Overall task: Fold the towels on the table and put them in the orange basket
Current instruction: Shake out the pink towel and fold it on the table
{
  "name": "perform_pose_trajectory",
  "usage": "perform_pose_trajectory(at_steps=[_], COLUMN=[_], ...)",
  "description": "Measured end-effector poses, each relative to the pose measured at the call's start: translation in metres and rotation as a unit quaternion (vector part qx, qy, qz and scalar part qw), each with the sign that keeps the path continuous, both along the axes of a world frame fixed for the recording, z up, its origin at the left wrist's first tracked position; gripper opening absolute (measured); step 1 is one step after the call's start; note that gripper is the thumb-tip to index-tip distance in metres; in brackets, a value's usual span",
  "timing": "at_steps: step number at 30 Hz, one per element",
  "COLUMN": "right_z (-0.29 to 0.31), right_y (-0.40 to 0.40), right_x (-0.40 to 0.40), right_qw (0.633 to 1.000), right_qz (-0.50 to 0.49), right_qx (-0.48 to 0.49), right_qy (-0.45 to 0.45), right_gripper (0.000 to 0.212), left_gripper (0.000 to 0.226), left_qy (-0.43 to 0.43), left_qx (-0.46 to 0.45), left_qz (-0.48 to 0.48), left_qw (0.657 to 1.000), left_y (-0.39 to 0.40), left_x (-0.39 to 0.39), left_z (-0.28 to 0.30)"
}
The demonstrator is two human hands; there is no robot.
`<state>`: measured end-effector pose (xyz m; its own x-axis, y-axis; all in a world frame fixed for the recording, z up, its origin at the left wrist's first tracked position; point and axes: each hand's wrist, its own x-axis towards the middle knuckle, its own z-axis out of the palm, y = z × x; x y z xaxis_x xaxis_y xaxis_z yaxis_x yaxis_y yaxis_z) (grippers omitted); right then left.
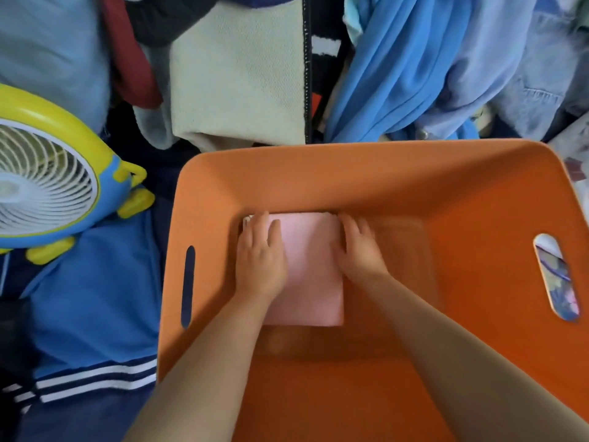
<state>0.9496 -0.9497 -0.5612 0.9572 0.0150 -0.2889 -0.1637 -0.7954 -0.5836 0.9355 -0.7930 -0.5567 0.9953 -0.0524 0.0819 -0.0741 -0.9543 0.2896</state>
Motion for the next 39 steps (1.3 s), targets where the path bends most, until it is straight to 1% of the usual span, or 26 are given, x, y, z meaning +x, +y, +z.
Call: perform_pose_trajectory(at_steps=[1,2,3,4,6,8,12,14,15,17,19,20,24,29,33,37,39], right_z=[0.000,-0.002,-0.004,-0.006,-0.008,-0.009,-0.003,0.002,0.004,0.014,0.028,0.040,0.094,0.189,0.271,0.344,0.373], right_y=[-0.001,-0.001,0.000,0.002,0.008,0.016,0.024,0.025,0.026,0.027,0.022,0.019,0.005,-0.010,-0.029,-0.051,-0.064], right_x=[-0.005,-0.010,-0.014,-0.017,-0.018,-0.014,-0.006,-0.006,-0.006,-0.006,-0.007,-0.007,-0.011,-0.027,-0.063,-0.118,-0.147], right_qw=[0.997,0.990,0.981,0.973,0.960,0.949,0.933,0.933,0.935,0.942,0.951,0.957,0.973,0.977,0.976,0.970,0.964], right_qz=[0.061,0.124,0.176,0.207,0.227,0.236,0.253,0.241,0.232,0.207,0.176,0.162,0.147,0.155,0.163,0.141,0.124], right_qx=[-0.041,-0.068,-0.082,-0.093,-0.115,-0.134,-0.156,-0.154,-0.150,-0.138,-0.131,-0.125,-0.122,-0.134,-0.141,-0.160,-0.172], right_qy=[-0.017,-0.014,0.006,0.042,0.120,0.160,0.205,0.219,0.222,0.224,0.217,0.208,0.131,0.060,-0.012,-0.120,-0.158], right_gripper=[0.051,0.050,0.049,0.050,0.053,0.055,0.057,0.059,0.060,0.062,0.063,0.061,0.052,0.037,0.042,0.038,0.037], left_gripper=[0.043,0.047,0.052,0.056,0.058,0.057,0.057,0.057,0.058,0.055,0.043,0.038,0.039,0.030,0.030,0.029,0.028], left_qy=[-0.007,0.043,0.099,0.153,0.221,0.257,0.336,0.370,0.372,0.340,0.270,0.249,0.235,0.187,0.124,0.054,0.021], left_qx=[0.050,0.077,0.082,0.078,0.079,0.063,0.021,0.022,0.029,0.051,0.073,0.084,0.096,0.135,0.156,0.150,0.152], left_qz=[-0.065,-0.102,-0.104,-0.088,-0.052,-0.031,-0.012,-0.003,0.002,-0.001,-0.014,-0.017,-0.023,-0.032,-0.055,-0.061,-0.066], left_qw=[0.997,0.991,0.986,0.981,0.971,0.964,0.942,0.929,0.928,0.939,0.960,0.965,0.967,0.973,0.978,0.985,0.986], left_y=[0.002,0.003,0.004,0.007,0.010,0.011,0.012,0.006,0.002,-0.005,-0.008,-0.007,-0.006,-0.018,-0.039,-0.058,-0.066], left_x=[-0.004,-0.006,-0.007,-0.008,-0.008,-0.007,0.000,0.004,0.006,0.007,0.006,0.004,0.000,-0.015,-0.051,-0.104,-0.131], left_z=[-0.004,-0.007,-0.012,-0.018,-0.028,-0.032,-0.026,-0.014,-0.007,0.014,0.037,0.050,0.110,0.201,0.274,0.342,0.372])
